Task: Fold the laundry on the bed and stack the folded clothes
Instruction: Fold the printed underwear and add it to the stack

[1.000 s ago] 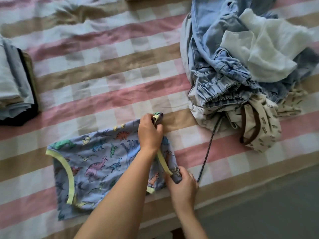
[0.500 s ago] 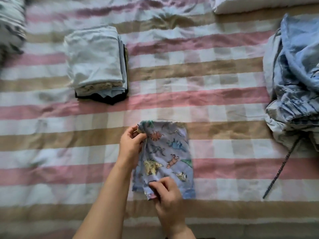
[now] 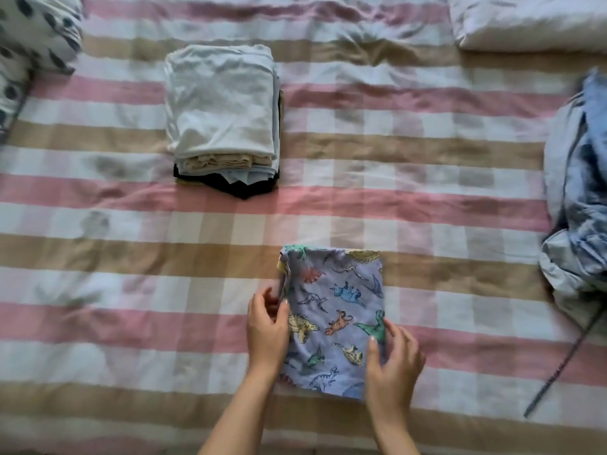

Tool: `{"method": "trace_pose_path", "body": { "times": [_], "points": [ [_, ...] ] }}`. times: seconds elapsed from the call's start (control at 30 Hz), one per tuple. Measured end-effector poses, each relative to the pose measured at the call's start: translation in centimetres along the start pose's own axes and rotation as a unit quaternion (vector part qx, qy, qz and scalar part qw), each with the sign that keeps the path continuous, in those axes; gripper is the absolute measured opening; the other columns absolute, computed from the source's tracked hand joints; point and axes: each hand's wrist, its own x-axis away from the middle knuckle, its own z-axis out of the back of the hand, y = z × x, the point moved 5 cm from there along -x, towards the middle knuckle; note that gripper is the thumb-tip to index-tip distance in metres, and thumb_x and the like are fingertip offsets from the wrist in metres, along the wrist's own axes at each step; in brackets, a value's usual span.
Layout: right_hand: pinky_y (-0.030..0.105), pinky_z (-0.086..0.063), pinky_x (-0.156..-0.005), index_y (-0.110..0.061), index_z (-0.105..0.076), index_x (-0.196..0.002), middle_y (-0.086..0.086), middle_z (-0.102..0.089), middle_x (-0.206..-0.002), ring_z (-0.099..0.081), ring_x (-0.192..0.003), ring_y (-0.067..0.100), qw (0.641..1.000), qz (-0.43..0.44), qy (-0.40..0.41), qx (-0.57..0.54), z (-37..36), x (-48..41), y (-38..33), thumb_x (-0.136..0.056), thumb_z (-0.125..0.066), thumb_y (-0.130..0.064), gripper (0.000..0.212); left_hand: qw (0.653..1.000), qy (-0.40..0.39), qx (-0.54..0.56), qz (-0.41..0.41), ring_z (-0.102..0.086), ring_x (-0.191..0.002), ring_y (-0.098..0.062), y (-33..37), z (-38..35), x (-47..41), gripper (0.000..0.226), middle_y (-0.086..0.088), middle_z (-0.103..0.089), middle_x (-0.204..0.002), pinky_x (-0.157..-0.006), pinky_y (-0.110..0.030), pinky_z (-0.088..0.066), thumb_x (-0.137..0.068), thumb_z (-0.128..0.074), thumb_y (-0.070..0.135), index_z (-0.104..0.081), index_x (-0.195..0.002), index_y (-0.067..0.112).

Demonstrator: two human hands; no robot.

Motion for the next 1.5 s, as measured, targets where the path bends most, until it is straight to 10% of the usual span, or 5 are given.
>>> {"method": "trace_pose_path", "body": {
  "times": [0.3, 0.6, 0.93, 1.27, 1.5],
  "points": [
    [0.029, -0.043, -0.089, -0.011, -0.052, -0.122, -0.005, -0.057, -0.109, -0.054, -0.103, 0.015, 0.966, -0.152, -0.161, -0.136, -2.7, -3.9, 0.7, -0.089, -0.060, -0.027, 0.038, 0.997, -0.068, 0.001, 0.043, -0.056, -0.074, -0.003, 0.7, -2.1, -1.1, 0.004, 0.007, -0.062, -0.082, -0.058, -0.014, -0.043, -0.090, -0.058, 0.019, -0.055, -0.090, 0.022],
    [0.018, -0.055, -0.062, -0.025, -0.064, -0.098, -0.009, -0.073, -0.090, -0.069, -0.081, 0.007, 0.936, -0.096, -0.222, -0.256, -1.5, -5.1, -6.6, -0.089, -0.059, -0.010, 0.018, 0.991, 0.001, 0.131, -0.006, -0.063, -0.072, -0.009, 5.8, 3.3, -1.9, 0.017, 0.001, -0.067, -0.082, -0.064, -0.024, -0.050, -0.095, -0.046, 0.016, -0.061, -0.096, 0.023],
    [0.029, -0.057, -0.068, -0.024, -0.064, -0.095, -0.003, -0.072, -0.089, -0.068, -0.083, 0.016, 0.906, 0.048, -0.233, -0.349, -9.0, -15.1, -27.2, -0.090, -0.056, -0.012, 0.015, 0.976, 0.098, 0.155, -0.117, -0.060, -0.094, -0.021, 19.0, 13.2, -18.5, 0.018, -0.008, -0.064, -0.099, -0.084, -0.036, -0.049, -0.098, -0.041, 0.013, -0.058, -0.096, 0.018],
    [0.045, -0.047, -0.097, -0.008, -0.053, -0.124, 0.012, -0.061, -0.120, -0.058, -0.109, 0.029, 0.927, -0.031, -0.248, -0.278, -20.5, -25.0, -32.7, -0.095, -0.051, -0.015, 0.030, 0.995, 0.050, 0.078, -0.028, -0.056, -0.096, -0.026, 20.1, 12.7, -34.2, 0.025, -0.014, -0.061, -0.109, -0.082, -0.035, -0.047, -0.097, -0.043, 0.022, -0.056, -0.111, 0.007],
    [0.036, -0.054, -0.078, -0.016, -0.051, -0.110, 0.001, -0.062, -0.099, -0.062, -0.088, 0.019, 0.930, -0.079, -0.290, -0.213, -18.1, -21.0, -27.3, -0.087, -0.064, -0.026, 0.029, 0.998, 0.044, 0.011, -0.041, -0.061, -0.082, -0.026, 15.2, 14.4, -29.5, 0.036, -0.013, -0.062, -0.097, -0.073, -0.039, -0.054, -0.080, -0.071, 0.022, -0.049, -0.107, 0.009]
  ]
}}
